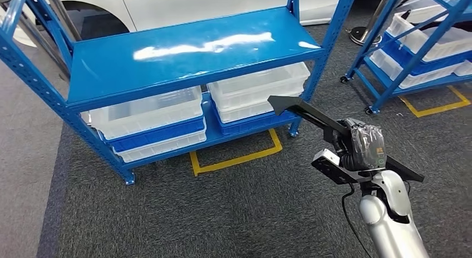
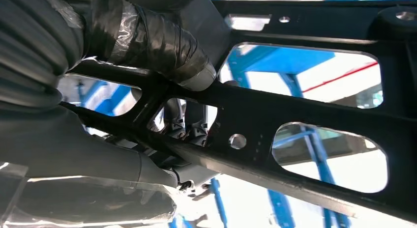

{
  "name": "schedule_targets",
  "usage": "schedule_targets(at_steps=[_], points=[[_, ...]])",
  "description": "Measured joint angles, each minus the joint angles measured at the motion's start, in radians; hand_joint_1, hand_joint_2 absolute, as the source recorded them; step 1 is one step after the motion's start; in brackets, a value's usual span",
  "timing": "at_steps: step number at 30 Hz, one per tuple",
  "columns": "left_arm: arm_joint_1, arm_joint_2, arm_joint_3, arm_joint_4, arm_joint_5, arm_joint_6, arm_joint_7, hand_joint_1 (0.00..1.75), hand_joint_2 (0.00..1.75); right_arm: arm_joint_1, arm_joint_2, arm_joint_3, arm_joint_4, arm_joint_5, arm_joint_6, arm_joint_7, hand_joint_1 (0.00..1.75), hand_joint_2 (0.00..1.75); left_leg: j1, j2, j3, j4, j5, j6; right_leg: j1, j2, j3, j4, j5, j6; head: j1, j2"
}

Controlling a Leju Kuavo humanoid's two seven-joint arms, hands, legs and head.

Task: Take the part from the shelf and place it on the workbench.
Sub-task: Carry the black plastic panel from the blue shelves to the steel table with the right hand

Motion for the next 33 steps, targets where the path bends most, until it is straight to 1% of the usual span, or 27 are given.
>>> schedule_targets(at_steps=[1, 2, 4, 5, 7, 8, 10, 11, 12, 13, 14, 15, 16, 18, 19, 20, 21, 22, 23, 25, 26, 27, 28, 29, 30, 31, 33], points=[[0.000, -0.001, 0.000, 0.000, -0.003, -0.002, 0.004, 0.00, 1.75, 0.000, 0.000, 0.002, 0.000, 0.001, 0.000, 0.001, 1.71, 1.75, 0.000, 0.012, 0.000, 0.003, -0.003, -0.002, -0.001, -0.010, 0.032, -0.055, 0.031, 0.000, 0.000, 0.000], [-0.001, -0.002, 0.000, 0.000, -0.006, -0.004, 0.008, 0.00, 1.75, -0.001, 0.001, 0.004, -0.002, 0.002, 0.000, 0.003, 1.71, 1.75, 0.000, 0.023, 0.001, 0.007, -0.006, -0.006, 0.002, -0.031, 0.069, -0.122, 0.055, -0.002, 0.000, 0.000], [-0.001, -0.004, 0.000, 0.000, -0.011, -0.005, 0.014, 0.00, 1.75, -0.002, 0.003, 0.007, -0.008, 0.003, 0.000, 0.007, 1.71, 1.75, -0.005, 0.042, 0.001, 0.015, -0.013, -0.016, 0.010, -0.063, 0.118, -0.216, 0.081, -0.014, 0.000, 0.000], [-0.001, -0.005, 0.000, 0.000, -0.014, -0.005, 0.015, 0.00, 1.75, -0.001, 0.004, 0.008, -0.012, 0.004, 0.000, 0.010, 1.71, 1.75, -0.008, 0.050, 0.002, 0.017, -0.016, -0.021, 0.015, -0.068, 0.122, -0.229, 0.079, -0.020, 0.000, 0.000], [-0.002, -0.005, 0.000, 0.000, -0.023, -0.004, 0.015, 0.00, 1.75, 0.005, 0.005, 0.009, -0.022, 0.004, 0.000, 0.015, 1.71, 1.75, -0.009, 0.065, 0.006, 0.017, -0.019, -0.032, 0.016, -0.045, 0.119, -0.228, 0.083, -0.031, -0.001, 0.000], [-0.002, -0.005, 0.000, 0.000, -0.027, -0.003, 0.015, 0.00, 1.75, 0.011, 0.005, 0.009, -0.028, 0.004, 0.000, 0.018, 1.71, 1.75, -0.007, 0.060, 0.007, 0.022, -0.027, -0.038, 0.014, -0.036, 0.119, -0.231, 0.085, -0.037, -0.001, 0.000], [-0.002, -0.006, -0.001, 0.000, -0.038, -0.003, 0.011, 0.00, 1.75, 0.020, 0.005, 0.009, -0.040, 0.005, 0.001, 0.022, 1.71, 1.75, -0.003, 0.021, -0.015, 0.079, -0.071, -0.046, 0.008, -0.017, 0.120, -0.237, 0.091, -0.051, -0.001, 0.000], [0.000, -0.007, -0.001, 0.000, -0.042, -0.003, 0.010, 0.00, 1.75, 0.024, 0.006, 0.009, -0.046, 0.005, 0.002, 0.023, 1.71, 1.75, -0.001, -0.004, -0.040, 0.138, -0.107, -0.048, 0.009, -0.008, 0.118, -0.237, 0.093, -0.055, -0.001, 0.000], [0.001, -0.007, -0.001, 0.000, -0.045, -0.003, 0.009, 0.00, 1.75, 0.027, 0.006, 0.009, -0.051, 0.005, 0.003, 0.023, 1.71, 1.75, 0.000, -0.019, -0.071, 0.208, -0.141, -0.049, 0.009, 0.002, 0.116, -0.237, 0.094, -0.058, -0.001, 0.000], [0.002, -0.007, -0.001, 0.000, -0.047, -0.003, 0.009, 0.00, 1.75, 0.032, 0.007, 0.009, -0.055, 0.005, 0.005, 0.024, 1.71, 1.75, 0.000, -0.026, -0.098, 0.269, -0.163, -0.050, 0.011, 0.014, 0.115, -0.236, 0.095, -0.059, -0.002, 0.000], [0.003, -0.007, -0.001, 0.000, -0.049, -0.003, 0.008, 0.00, 1.75, 0.038, 0.007, 0.010, -0.057, 0.005, 0.006, 0.024, 1.71, 1.75, 0.000, -0.030, -0.114, 0.303, -0.168, -0.050, 0.012, 0.026, 0.114, -0.235, 0.096, -0.060, -0.002, 0.000], [0.004, -0.006, -0.001, 0.000, -0.050, -0.003, 0.007, 0.00, 1.75, 0.042, 0.008, 0.010, -0.060, 0.006, 0.009, 0.025, 1.71, 1.75, 0.000, -0.032, -0.113, 0.298, -0.151, -0.049, 0.012, 0.039, 0.114, -0.233, 0.096, -0.060, -0.002, 0.000], [0.004, -0.006, -0.001, 0.000, -0.052, -0.004, 0.005, 0.00, 1.75, 0.047, 0.008, 0.010, -0.064, 0.006, 0.013, 0.027, 1.71, 1.75, 0.000, -0.037, -0.093, 0.254, -0.118, -0.046, 0.012, 0.052, 0.114, -0.231, 0.095, -0.060, -0.002, 0.000], [0.003, -0.006, -0.002, 0.000, -0.057, -0.006, -0.001, 0.00, 1.75, 0.050, 0.008, 0.011, -0.074, 0.007, 0.021, 0.031, 1.71, 1.75, 0.003, -0.078, -0.034, 0.118, -0.050, -0.039, 0.013, 0.077, 0.111, -0.224, 0.095, -0.056, -0.001, 0.000], [0.003, -0.006, -0.003, 0.000, -0.061, -0.007, -0.003, 0.00, 1.75, 0.050, 0.009, 0.012, -0.080, 0.007, 0.025, 0.034, 1.71, 1.75, 0.004, -0.099, -0.011, 0.067, -0.034, -0.036, 0.012, 0.089, 0.107, -0.221, 0.095, -0.052, -0.001, 0.000], [0.002, -0.005, -0.004, 0.000, -0.065, -0.009, -0.004, 0.00, 1.75, 0.051, 0.010, 0.012, -0.085, 0.007, 0.028, 0.037, 1.71, 1.75, 0.004, -0.116, 0.000, 0.040, -0.031, -0.034, 0.010, 0.101, 0.102, -0.220, 0.097, -0.046, -0.001, 0.000], [0.000, -0.005, -0.005, 0.000, -0.070, -0.010, -0.004, 0.00, 1.75, 0.052, 0.010, 0.013, -0.091, 0.007, 0.032, 0.040, 1.71, 1.75, 0.003, -0.118, 0.004, 0.032, -0.034, -0.033, 0.007, 0.113, 0.097, -0.221, 0.101, -0.037, -0.001, 0.000], [-0.003, -0.006, -0.007, 0.000, -0.074, -0.011, -0.005, 0.00, 1.75, 0.054, 0.010, 0.013, -0.097, 0.006, 0.035, 0.043, 1.71, 1.75, 0.003, -0.107, 0.006, 0.026, -0.033, -0.029, 0.005, 0.124, 0.093, -0.224, 0.106, -0.029, -0.001, 0.000], [-0.006, -0.006, -0.008, 0.000, -0.077, -0.011, -0.005, 0.00, 1.75, 0.059, 0.010, 0.013, -0.104, 0.004, 0.038, 0.045, 1.71, 1.75, 0.004, -0.094, 0.009, 0.020, -0.028, -0.024, 0.003, 0.123, 0.091, -0.224, 0.107, -0.023, -0.001, 0.000], [-0.010, -0.008, -0.010, 0.000, -0.083, -0.009, -0.005, 0.00, 1.75, 0.064, 0.009, 0.014, -0.114, -0.001, 0.041, 0.049, 1.71, 1.75, 0.007, -0.068, 0.014, 0.005, -0.017, -0.010, 0.007, 0.076, 0.071, -0.186, 0.081, -0.014, 0.002, 0.000], [-0.010, -0.008, -0.011, 0.000, -0.085, -0.008, -0.006, 0.00, 1.75, 0.066, 0.008, 0.014, -0.117, -0.004, 0.043, 0.050, 1.71, 1.75, 0.006, -0.054, 0.015, 0.001, -0.014, -0.006, 0.007, 0.043, 0.048, -0.138, 0.051, -0.011, 0.003, 0.000], [-0.009, -0.008, -0.011, 0.000, -0.087, -0.007, -0.008, 0.00, 1.75, 0.068, 0.008, 0.014, -0.120, -0.007, 0.046, 0.051, 1.71, 1.75, 0.005, -0.041, 0.015, 0.000, -0.014, -0.003, 0.007, 0.020, 0.019, -0.076, 0.019, -0.007, 0.005, 0.000], [-0.008, -0.008, -0.011, 0.000, -0.087, -0.006, -0.010, 0.00, 1.75, 0.071, 0.008, 0.014, -0.121, -0.010, 0.048, 0.051, 1.71, 1.75, 0.003, -0.027, 0.015, 0.000, -0.015, -0.003, 0.005, 0.010, -0.009, -0.017, -0.006, -0.003, 0.005, 0.000], [-0.007, -0.008, -0.011, 0.000, -0.087, -0.006, -0.014, 0.00, 1.75, 0.075, 0.008, 0.014, -0.122, -0.011, 0.050, 0.051, 1.71, 1.75, 0.003, -0.013, 0.015, 0.001, -0.016, -0.003, 0.003, 0.006, -0.026, 0.021, -0.015, 0.000, 0.005, 0.000], [-0.007, -0.008, -0.011, 0.000, -0.087, -0.006, -0.017, 0.00, 1.75, 0.078, 0.008, 0.014, -0.122, -0.012, 0.052, 0.051, 1.71, 1.75, 0.002, 0.001, 0.015, 0.001, -0.017, -0.004, 0.002, 0.003, -0.025, 0.024, -0.007, 0.003, 0.005, 0.000], [-0.008, -0.008, -0.011, 0.000, -0.087, -0.006, -0.020, 0.00, 1.75, 0.079, 0.008, 0.014, -0.124, -0.012, 0.052, 0.051, 1.71, 1.75, 0.002, 0.014, 0.015, 0.003, -0.019, -0.005, 0.001, -0.003, -0.004, -0.012, 0.019, 0.004, 0.005, 0.000], [-0.011, -0.009, -0.011, 0.000, -0.087, -0.006, -0.025, 0.00, 1.75, 0.078, 0.008, 0.014, -0.129, -0.013, 0.053, 0.051, 1.71, 1.75, 0.000, 0.036, 0.016, 0.009, -0.027, -0.013, 0.005, -0.036, 0.067, -0.141, 0.073, 0.000, 0.005, 0.000]])
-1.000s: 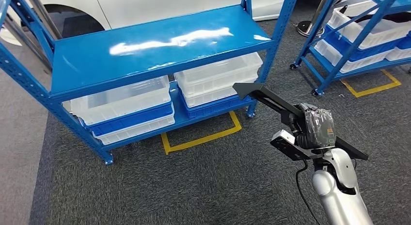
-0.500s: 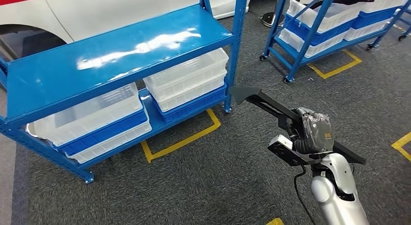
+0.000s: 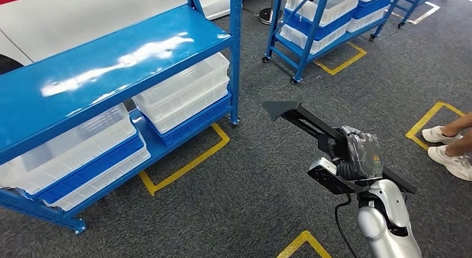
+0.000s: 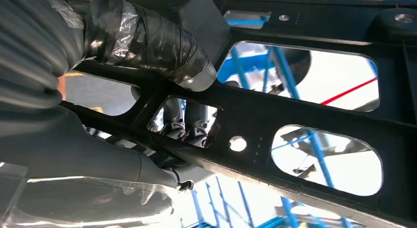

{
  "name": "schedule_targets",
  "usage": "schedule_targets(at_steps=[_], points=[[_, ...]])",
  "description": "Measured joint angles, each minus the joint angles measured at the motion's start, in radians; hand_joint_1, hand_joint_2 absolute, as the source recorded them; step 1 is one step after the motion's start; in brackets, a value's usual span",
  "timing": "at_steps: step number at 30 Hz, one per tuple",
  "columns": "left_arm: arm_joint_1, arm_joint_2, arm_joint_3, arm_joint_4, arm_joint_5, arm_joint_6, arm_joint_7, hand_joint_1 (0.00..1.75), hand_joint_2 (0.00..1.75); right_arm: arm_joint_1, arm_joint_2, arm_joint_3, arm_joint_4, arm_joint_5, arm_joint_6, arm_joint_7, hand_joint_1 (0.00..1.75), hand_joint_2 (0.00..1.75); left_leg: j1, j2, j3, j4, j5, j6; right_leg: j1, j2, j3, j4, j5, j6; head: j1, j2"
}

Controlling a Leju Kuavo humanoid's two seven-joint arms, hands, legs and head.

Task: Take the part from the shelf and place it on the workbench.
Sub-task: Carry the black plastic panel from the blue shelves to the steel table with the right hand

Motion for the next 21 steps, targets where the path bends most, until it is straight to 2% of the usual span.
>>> schedule_targets(at_steps=[1, 2, 3, 5, 7, 9, 10, 11, 12, 13, 14, 16, 17, 18, 20, 21], points=[[-0.002, 0.000, 0.000, 0.000, 0.000, 0.000, -0.001, 0.00, 1.75, 0.000, 0.000, 0.000, -0.004, -0.001, 0.000, 0.000, 1.71, 1.75, -0.002, 0.009, 0.001, 0.003, -0.004, -0.005, 0.004, -0.014, 0.026, -0.050, 0.014, -0.006, 0.000, 0.000], [-0.003, -0.001, 0.000, 0.000, -0.001, 0.000, 0.000, 0.00, 1.75, 0.001, -0.001, -0.002, -0.010, -0.004, -0.001, 0.000, 1.71, 1.75, -0.005, 0.017, 0.002, 0.005, -0.008, -0.011, 0.009, -0.023, 0.040, -0.077, 0.018, -0.012, -0.001, 0.000], [-0.005, -0.001, 0.000, 0.000, -0.002, 0.000, 0.002, 0.00, 1.75, 0.007, -0.003, -0.005, -0.016, -0.007, -0.002, 0.000, 1.71, 1.75, -0.008, 0.025, 0.004, 0.005, -0.010, -0.016, 0.014, -0.022, 0.040, -0.082, 0.014, -0.019, -0.001, 0.000], [-0.010, -0.001, 0.000, 0.000, -0.002, -0.002, 0.010, 0.00, 1.75, 0.030, -0.012, -0.018, -0.037, -0.016, -0.006, 0.000, 1.71, 1.75, -0.007, 0.032, 0.009, 0.006, -0.016, -0.026, 0.012, -0.002, 0.040, -0.086, 0.016, -0.032, -0.001, 0.000], [-0.012, -0.001, 0.001, 0.000, 0.000, -0.005, 0.019, 0.00, 1.75, 0.056, -0.021, -0.033, -0.063, -0.025, -0.014, -0.001, 1.71, 1.75, -0.003, -0.001, -0.004, 0.044, -0.049, -0.035, 0.007, 0.015, 0.042, -0.093, 0.020, -0.047, -0.001, 0.000], [-0.009, -0.001, 0.002, 0.000, 0.001, -0.006, 0.024, 0.00, 1.75, 0.072, -0.025, -0.042, -0.081, -0.030, -0.019, -0.004, 1.71, 1.75, 0.000, -0.048, -0.053, 0.160, -0.116, -0.038, 0.006, 0.036, 0.043, -0.095, 0.023, -0.058, -0.002, 0.000], [-0.008, 0.000, 0.002, 0.000, 0.002, -0.006, 0.025, 0.00, 1.75, 0.079, -0.027, -0.044, -0.087, -0.031, -0.020, -0.005, 1.71, 1.75, 0.000, -0.059, -0.085, 0.230, -0.144, -0.038, 0.008, 0.049, 0.042, -0.095, 0.023, -0.060, -0.002, 0.000], [-0.007, 0.000, 0.003, 0.000, 0.002, -0.006, 0.026, 0.00, 1.75, 0.086, -0.028, -0.046, -0.092, -0.032, -0.020, -0.006, 1.71, 1.75, 0.000, -0.064, -0.110, 0.280, -0.158, -0.038, 0.009, 0.063, 0.043, -0.094, 0.023, -0.060, -0.002, 0.000], [-0.007, 0.001, 0.003, 0.000, 0.002, -0.006, 0.027, 0.00, 1.75, 0.092, -0.028, -0.047, -0.095, -0.033, -0.020, -0.007, 1.71, 1.75, 0.000, -0.067, -0.120, 0.295, -0.150, -0.037, 0.010, 0.078, 0.043, -0.093, 0.023, -0.060, -0.002, 0.000], [-0.008, 0.001, 0.003, 0.000, 0.002, -0.006, 0.028, 0.00, 1.75, 0.098, -0.029, -0.048, -0.099, -0.033, -0.020, -0.007, 1.71, 1.75, 0.000, -0.069, -0.112, 0.271, -0.123, -0.034, 0.010, 0.093, 0.043, -0.092, 0.023, -0.060, -0.002, 0.000], [-0.009, 0.001, 0.003, 0.000, 0.002, -0.006, 0.028, 0.00, 1.75, 0.101, -0.029, -0.049, -0.102, -0.034, -0.020, -0.007, 1.71, 1.75, 0.000, -0.079, -0.088, 0.211, -0.083, -0.030, 0.010, 0.107, 0.044, -0.090, 0.023, -0.060, -0.002, 0.000], [-0.010, 0.002, 0.004, 0.000, 0.002, -0.006, 0.029, 0.00, 1.75, 0.104, -0.030, -0.050, -0.108, -0.034, -0.021, -0.008, 1.71, 1.75, 0.002, -0.123, -0.034, 0.081, -0.024, -0.020, 0.010, 0.134, 0.040, -0.084, 0.022, -0.056, -0.001, 0.000], [-0.010, 0.003, 0.004, 0.000, 0.002, -0.006, 0.029, 0.00, 1.75, 0.104, -0.030, -0.051, -0.111, -0.034, -0.021, -0.008, 1.71, 1.75, 0.002, -0.141, -0.017, 0.041, -0.013, -0.017, 0.009, 0.146, 0.036, -0.083, 0.024, -0.051, -0.001, 0.000], [-0.011, 0.003, 0.004, 0.000, 0.002, -0.006, 0.031, 0.00, 1.75, 0.106, -0.031, -0.053, -0.113, -0.034, -0.022, -0.008, 1.71, 1.75, 0.002, -0.150, -0.010, 0.024, -0.013, -0.015, 0.006, 0.158, 0.030, -0.082, 0.027, -0.044, -0.001, 0.000], [-0.014, 0.003, 0.004, 0.000, 0.001, -0.006, 0.041, 0.00, 1.75, 0.114, -0.035, -0.058, -0.118, -0.037, -0.023, -0.011, 1.71, 1.75, 0.002, -0.132, -0.005, 0.012, -0.010, -0.010, 0.001, 0.179, 0.023, -0.086, 0.034, -0.029, -0.001, 0.000], [-0.016, 0.003, 0.005, 0.000, 0.001, -0.007, 0.049, 0.00, 1.75, 0.119, -0.039, -0.062, -0.121, -0.040, -0.023, -0.013, 1.71, 1.75, 0.003, -0.120, -0.002, 0.003, -0.004, -0.004, 0.002, 0.168, 0.020, -0.081, 0.031, -0.024, 0.000, 0.000]])
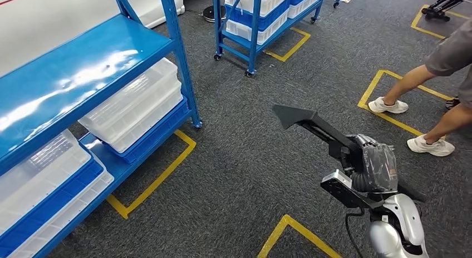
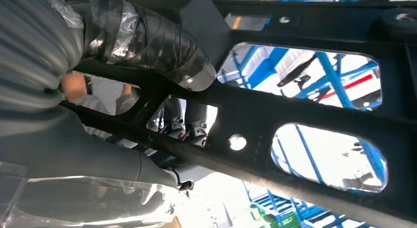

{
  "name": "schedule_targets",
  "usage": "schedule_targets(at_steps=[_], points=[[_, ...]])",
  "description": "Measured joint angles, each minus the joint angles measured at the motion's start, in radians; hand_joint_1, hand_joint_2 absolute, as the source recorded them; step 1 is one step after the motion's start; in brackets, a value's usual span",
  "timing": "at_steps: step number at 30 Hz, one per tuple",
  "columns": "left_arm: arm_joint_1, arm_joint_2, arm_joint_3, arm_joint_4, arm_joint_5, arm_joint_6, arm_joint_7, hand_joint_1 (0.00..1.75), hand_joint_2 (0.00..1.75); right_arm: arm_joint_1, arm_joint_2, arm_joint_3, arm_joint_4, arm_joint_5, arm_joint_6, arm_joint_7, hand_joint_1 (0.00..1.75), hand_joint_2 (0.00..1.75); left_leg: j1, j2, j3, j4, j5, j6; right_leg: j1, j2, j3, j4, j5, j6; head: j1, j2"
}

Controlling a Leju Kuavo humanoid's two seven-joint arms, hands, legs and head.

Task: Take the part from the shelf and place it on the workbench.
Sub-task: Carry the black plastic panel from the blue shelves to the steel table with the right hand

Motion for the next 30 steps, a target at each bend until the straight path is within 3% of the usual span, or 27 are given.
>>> schedule_targets(at_steps=[1, 3, 5, 6, 7, 10, 12, 14, 16, 17, 19, 20, 21, 22, 23, 25, 26, 28, 29, 30], points=[[-0.001, 0.000, 0.001, 0.000, 0.000, -0.001, 0.007, 0.00, 1.75, 0.002, -0.005, -0.005, -0.003, -0.004, 0.001, -0.002, 1.71, 1.75, 0.002, 0.014, 0.003, -0.008, 0.005, 0.006, 0.002, -0.025, -0.010, 0.019, -0.013, 0.004, 0.001, 0.000], [0.001, 0.001, 0.003, 0.000, -0.001, -0.004, 0.017, 0.00, 1.75, 0.000, -0.011, -0.014, -0.005, -0.010, 0.004, -0.008, 1.71, 1.75, 0.000, 0.041, 0.006, -0.017, 0.011, 0.015, 0.005, -0.093, -0.055, 0.114, -0.068, 0.011, 0.004, 0.000], [0.004, 0.003, 0.006, 0.000, -0.003, -0.007, 0.016, 0.00, 1.75, 0.001, -0.012, -0.019, -0.005, -0.012, 0.006, -0.012, 1.71, 1.75, -0.003, 0.069, 0.005, -0.016, 0.009, 0.017, 0.001, -0.122, -0.110, 0.230, -0.117, 0.018, 0.005, 0.000], [0.005, 0.004, 0.008, 0.000, -0.004, -0.007, 0.013, 0.00, 1.75, 0.004, -0.012, -0.021, -0.004, -0.012, 0.007, -0.015, 1.71, 1.75, -0.004, 0.083, 0.006, -0.016, 0.007, 0.017, -0.002, -0.127, -0.119, 0.251, -0.117, 0.022, 0.005, 0.000], [0.005, 0.004, 0.010, 0.000, -0.005, -0.007, 0.009, 0.00, 1.75, 0.006, -0.012, -0.022, -0.003, -0.013, 0.007, -0.017, 1.71, 1.75, -0.004, 0.097, 0.006, -0.015, 0.006, 0.015, -0.005, -0.131, -0.108, 0.235, -0.100, 0.024, 0.005, 0.000], [0.001, 0.005, 0.017, 0.000, -0.010, -0.006, -0.001, 0.00, 1.75, 0.008, -0.012, -0.026, -0.001, -0.015, 0.008, -0.021, 1.71, 1.75, -0.007, 0.129, 0.011, -0.010, -0.004, 0.003, -0.004, -0.180, -0.007, 0.052, -0.025, 0.021, 0.004, 0.000], [-0.001, 0.006, 0.020, 0.000, -0.012, -0.005, -0.006, 0.00, 1.75, 0.007, -0.012, -0.028, 0.001, -0.017, 0.010, -0.023, 1.71, 1.75, -0.011, 0.145, 0.015, -0.007, -0.011, -0.009, 0.005, -0.197, 0.023, -0.007, -0.015, 0.009, 0.004, 0.000], [-0.005, 0.006, 0.022, 0.000, -0.014, -0.004, -0.008, 0.00, 1.75, 0.007, -0.013, -0.029, 0.004, -0.021, 0.015, -0.024, 1.71, 1.75, -0.012, 0.163, 0.019, -0.008, -0.016, -0.019, 0.009, -0.174, 0.021, -0.007, -0.014, -0.005, 0.004, 0.000], [-0.008, 0.006, 0.022, 0.000, -0.018, -0.004, -0.009, 0.00, 1.75, 0.005, -0.013, -0.029, 0.005, -0.026, 0.021, -0.026, 1.71, 1.75, -0.009, 0.141, 0.014, 0.015, -0.038, -0.028, 0.006, -0.154, 0.023, -0.012, -0.011, -0.019, 0.003, 0.000], [-0.008, 0.005, 0.022, 0.000, -0.019, -0.004, -0.009, 0.00, 1.75, 0.002, -0.013, -0.029, 0.006, -0.028, 0.023, -0.027, 1.71, 1.75, -0.006, 0.116, -0.002, 0.053, -0.064, -0.030, 0.004, -0.145, 0.024, -0.014, -0.010, -0.026, 0.003, 0.000], [-0.007, 0.005, 0.022, 0.000, -0.019, -0.004, -0.008, 0.00, 1.75, -0.004, -0.013, -0.029, 0.009, -0.030, 0.025, -0.029, 1.71, 1.75, -0.005, 0.069, -0.063, 0.183, -0.127, -0.030, 0.006, -0.125, 0.024, -0.015, -0.009, -0.036, 0.003, 0.000], [-0.006, 0.006, 0.022, 0.000, -0.019, -0.003, -0.007, 0.00, 1.75, -0.005, -0.013, -0.029, 0.011, -0.031, 0.027, -0.029, 1.71, 1.75, -0.005, 0.059, -0.095, 0.246, -0.148, -0.030, 0.008, -0.113, 0.024, -0.014, -0.009, -0.038, 0.003, 0.000], [-0.005, 0.006, 0.023, 0.000, -0.019, -0.003, -0.006, 0.00, 1.75, -0.006, -0.013, -0.029, 0.015, -0.032, 0.028, -0.029, 1.71, 1.75, -0.006, 0.055, -0.117, 0.282, -0.150, -0.029, 0.010, -0.100, 0.024, -0.014, -0.009, -0.038, 0.003, 0.000], [-0.004, 0.006, 0.023, 0.000, -0.020, -0.003, -0.005, 0.00, 1.75, -0.007, -0.013, -0.029, 0.018, -0.032, 0.030, -0.029, 1.71, 1.75, -0.006, 0.052, -0.121, 0.279, -0.132, -0.026, 0.012, -0.087, 0.025, -0.012, -0.009, -0.038, 0.003, 0.000], [-0.004, 0.007, 0.023, 0.000, -0.021, -0.003, -0.003, 0.00, 1.75, -0.009, -0.013, -0.029, 0.021, -0.029, 0.031, -0.028, 1.71, 1.75, -0.006, 0.047, -0.107, 0.237, -0.096, -0.023, 0.013, -0.074, 0.025, -0.010, -0.010, -0.038, 0.003, 0.000], [-0.005, 0.008, 0.023, 0.000, -0.023, -0.005, 0.003, 0.00, 1.75, -0.021, -0.014, -0.029, 0.026, -0.007, 0.034, -0.019, 1.71, 1.75, -0.006, 0.010, -0.056, 0.106, -0.022, -0.012, 0.013, -0.047, 0.023, -0.005, -0.011, -0.036, 0.003, 0.000], [-0.005, 0.008, 0.023, 0.000, -0.024, -0.005, 0.006, 0.00, 1.75, -0.030, -0.015, -0.029, 0.029, 0.009, 0.034, -0.012, 1.71, 1.75, -0.006, -0.008, -0.036, 0.055, -0.004, -0.008, 0.012, -0.035, 0.020, -0.002, -0.010, -0.032, 0.003, 0.000], [-0.008, 0.009, 0.024, 0.000, -0.027, -0.006, 0.010, 0.00, 1.75, -0.046, -0.023, -0.029, 0.035, 0.035, 0.034, -0.001, 1.71, 1.75, -0.008, -0.019, -0.021, 0.019, -0.003, -0.003, 0.008, -0.013, 0.011, -0.002, -0.005, -0.020, 0.004, 0.000], [-0.010, 0.009, 0.024, 0.000, -0.028, -0.006, 0.011, 0.00, 1.75, -0.049, -0.029, -0.029, 0.037, 0.041, 0.034, 0.002, 1.71, 1.75, -0.009, -0.010, -0.017, 0.013, -0.001, 0.000, 0.006, -0.003, 0.008, -0.004, -0.001, -0.012, 0.003, 0.000], [-0.012, 0.009, 0.024, 0.000, -0.028, -0.006, 0.011, 0.00, 1.75, -0.050, -0.034, -0.029, 0.039, 0.043, 0.034, 0.003, 1.71, 1.75, -0.008, 0.001, -0.013, 0.006, 0.004, 0.005, 0.005, -0.008, 0.007, -0.004, -0.001, -0.007, 0.004, 0.000]])
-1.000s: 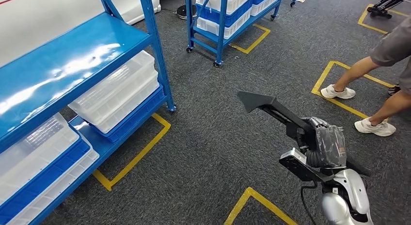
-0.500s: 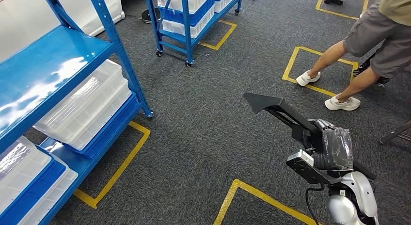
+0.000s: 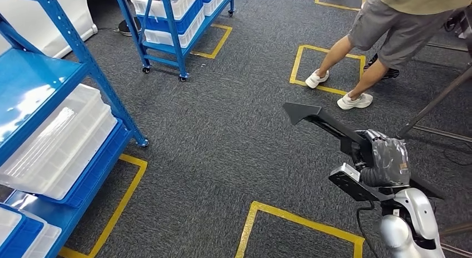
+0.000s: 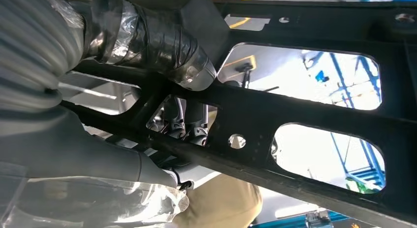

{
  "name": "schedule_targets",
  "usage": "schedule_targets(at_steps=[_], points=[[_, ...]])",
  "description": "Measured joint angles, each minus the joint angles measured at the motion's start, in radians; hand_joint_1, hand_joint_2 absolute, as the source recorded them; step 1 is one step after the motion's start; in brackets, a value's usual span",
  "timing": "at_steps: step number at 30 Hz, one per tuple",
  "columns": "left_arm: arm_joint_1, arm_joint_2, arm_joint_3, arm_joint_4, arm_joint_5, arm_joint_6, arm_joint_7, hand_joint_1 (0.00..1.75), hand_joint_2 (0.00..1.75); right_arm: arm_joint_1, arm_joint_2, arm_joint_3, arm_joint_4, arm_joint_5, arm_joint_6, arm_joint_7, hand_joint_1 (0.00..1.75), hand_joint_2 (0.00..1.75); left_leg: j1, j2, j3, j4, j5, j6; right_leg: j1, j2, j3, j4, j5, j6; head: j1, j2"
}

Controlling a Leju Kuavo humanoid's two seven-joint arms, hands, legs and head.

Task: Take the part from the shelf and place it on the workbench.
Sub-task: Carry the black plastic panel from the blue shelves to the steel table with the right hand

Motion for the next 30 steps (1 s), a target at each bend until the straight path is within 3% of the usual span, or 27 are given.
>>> schedule_targets(at_steps=[2, 4, 6, 7, 8, 10, 11, 13, 15, 17, 20, 21, 22, 23, 24, 26, 28, 30], points=[[-0.001, 0.000, 0.000, 0.000, -0.001, 0.000, 0.000, 0.00, 1.75, -0.007, -0.009, 0.000, 0.004, 0.002, 0.000, 0.001, 1.71, 1.75, 0.002, 0.025, 0.007, -0.016, 0.010, 0.012, 0.003, -0.049, -0.020, 0.040, -0.028, 0.007, 0.001, 0.000], [0.001, 0.000, 0.000, 0.000, -0.002, 0.000, 0.000, 0.00, 1.75, -0.014, -0.012, 0.000, 0.008, 0.002, 0.000, 0.002, 1.71, 1.75, 0.000, 0.049, 0.009, -0.022, 0.013, 0.019, 0.002, -0.103, -0.073, 0.150, -0.089, 0.013, 0.002, 0.000], [0.002, 0.000, 0.000, 0.000, -0.003, 0.000, 0.000, 0.00, 1.75, -0.015, -0.012, 0.000, 0.013, 0.002, 0.000, 0.002, 1.71, 1.75, -0.002, 0.075, 0.008, -0.021, 0.011, 0.019, -0.005, -0.116, -0.119, 0.249, -0.123, 0.021, 0.002, 0.000], [0.002, 0.000, 0.000, 0.000, -0.003, 0.000, 0.000, 0.00, 1.75, -0.015, -0.013, 0.000, 0.016, 0.002, 0.000, 0.002, 1.71, 1.75, -0.002, 0.087, 0.008, -0.021, 0.009, 0.018, -0.008, -0.119, -0.120, 0.254, -0.115, 0.024, 0.002, 0.000], [0.002, 0.000, 0.000, 0.000, -0.003, 0.000, 0.000, 0.00, 1.75, -0.015, -0.013, 0.000, 0.019, 0.002, 0.000, 0.002, 1.71, 1.75, -0.002, 0.099, 0.009, -0.020, 0.007, 0.016, -0.011, -0.125, -0.100, 0.218, -0.090, 0.026, 0.002, 0.000], [0.001, 0.000, 0.000, 0.000, -0.003, -0.001, 0.000, 0.00, 1.75, -0.015, -0.014, 0.000, 0.021, 0.002, 0.000, 0.002, 1.71, 1.75, -0.003, 0.120, 0.013, -0.017, 0.001, 0.009, -0.009, -0.158, -0.026, 0.085, -0.034, 0.025, 0.002, 0.000], [0.001, 0.000, 0.000, 0.000, -0.003, -0.002, 0.000, 0.00, 1.75, -0.016, -0.014, 0.000, 0.021, 0.002, 0.000, 0.002, 1.71, 1.75, -0.005, 0.129, 0.015, -0.015, -0.003, 0.004, -0.006, -0.175, 0.003, 0.031, -0.018, 0.022, 0.002, 0.000], [0.000, 0.000, 0.000, 0.000, -0.003, -0.002, 0.000, 0.00, 1.75, -0.017, -0.016, 0.000, 0.022, 0.002, 0.000, 0.002, 1.71, 1.75, -0.010, 0.145, 0.018, -0.013, -0.009, -0.008, 0.003, -0.187, 0.019, -0.005, -0.017, 0.011, 0.002, 0.000], [-0.002, 0.000, 0.000, 0.000, -0.003, -0.002, 0.000, 0.00, 1.75, -0.018, -0.018, 0.000, 0.023, 0.002, 0.000, 0.002, 1.71, 1.75, -0.008, 0.161, 0.022, -0.012, -0.016, -0.019, 0.003, -0.163, 0.017, -0.008, -0.014, 0.000, 0.002, 0.000], [-0.003, -0.001, 0.000, 0.000, -0.003, -0.002, 0.000, 0.00, 1.75, -0.022, -0.020, 0.000, 0.023, 0.002, -0.001, 0.003, 1.71, 1.75, -0.003, 0.136, 0.010, 0.023, -0.045, -0.027, 0.000, -0.143, 0.020, -0.015, -0.011, -0.013, 0.001, 0.000], [0.000, -0.002, 0.000, 0.000, -0.003, -0.002, 0.000, 0.00, 1.75, -0.029, -0.020, 0.000, 0.023, 0.002, -0.001, 0.002, 1.71, 1.75, 0.001, 0.066, -0.078, 0.208, -0.137, -0.031, 0.001, -0.113, 0.023, -0.018, -0.010, -0.026, 0.001, 0.000], [0.002, -0.002, 0.001, 0.000, -0.003, -0.002, 0.000, 0.00, 1.75, -0.029, -0.019, 0.000, 0.024, 0.002, -0.001, 0.001, 1.71, 1.75, 0.001, 0.056, -0.109, 0.266, -0.153, -0.030, 0.002, -0.100, 0.024, -0.017, -0.010, -0.028, 0.001, 0.000], [0.003, -0.002, 0.001, 0.000, -0.003, -0.002, 0.001, 0.00, 1.75, -0.028, -0.019, 0.000, 0.024, 0.002, 0.000, 0.001, 1.71, 1.75, 0.001, 0.051, -0.125, 0.289, -0.149, -0.029, 0.003, -0.087, 0.024, -0.016, -0.011, -0.028, 0.001, 0.000], [0.004, -0.002, 0.001, 0.000, -0.003, -0.002, 0.001, 0.00, 1.75, -0.028, -0.019, 0.000, 0.024, 0.002, 0.000, 0.001, 1.71, 1.75, 0.001, 0.048, -0.123, 0.273, -0.124, -0.027, 0.004, -0.073, 0.025, -0.014, -0.011, -0.028, 0.001, 0.000], [0.005, -0.002, 0.001, 0.000, -0.003, -0.002, 0.001, 0.00, 1.75, -0.028, -0.019, 0.000, 0.024, 0.002, 0.000, 0.002, 1.71, 1.75, 0.002, 0.041, -0.103, 0.220, -0.085, -0.025, 0.004, -0.060, 0.025, -0.011, -0.013, -0.028, 0.001, 0.000], [0.004, -0.002, 0.001, 0.000, -0.003, -0.002, 0.001, 0.00, 1.75, -0.029, -0.019, 0.000, 0.024, 0.002, 0.000, 0.002, 1.71, 1.75, 0.005, 0.002, -0.048, 0.084, -0.018, -0.019, 0.003, -0.036, 0.023, -0.003, -0.016, -0.023, 0.001, 0.000], [0.004, -0.001, 0.001, 0.000, -0.003, -0.002, 0.001, 0.00, 1.75, -0.029, -0.019, 0.000, 0.024, 0.003, 0.000, 0.001, 1.71, 1.75, 0.005, -0.027, -0.019, 0.019, -0.001, -0.016, 0.000, -0.014, 0.016, 0.001, -0.016, -0.013, 0.001, 0.000], [0.002, -0.002, 0.001, 0.000, -0.003, -0.002, 0.001, 0.00, 1.75, -0.027, -0.020, 0.000, 0.024, 0.003, 0.000, 0.001, 1.71, 1.75, 0.002, -0.012, -0.014, 0.010, 0.001, -0.008, -0.004, 0.008, 0.010, -0.002, -0.011, 0.002, 0.001, 0.000]])
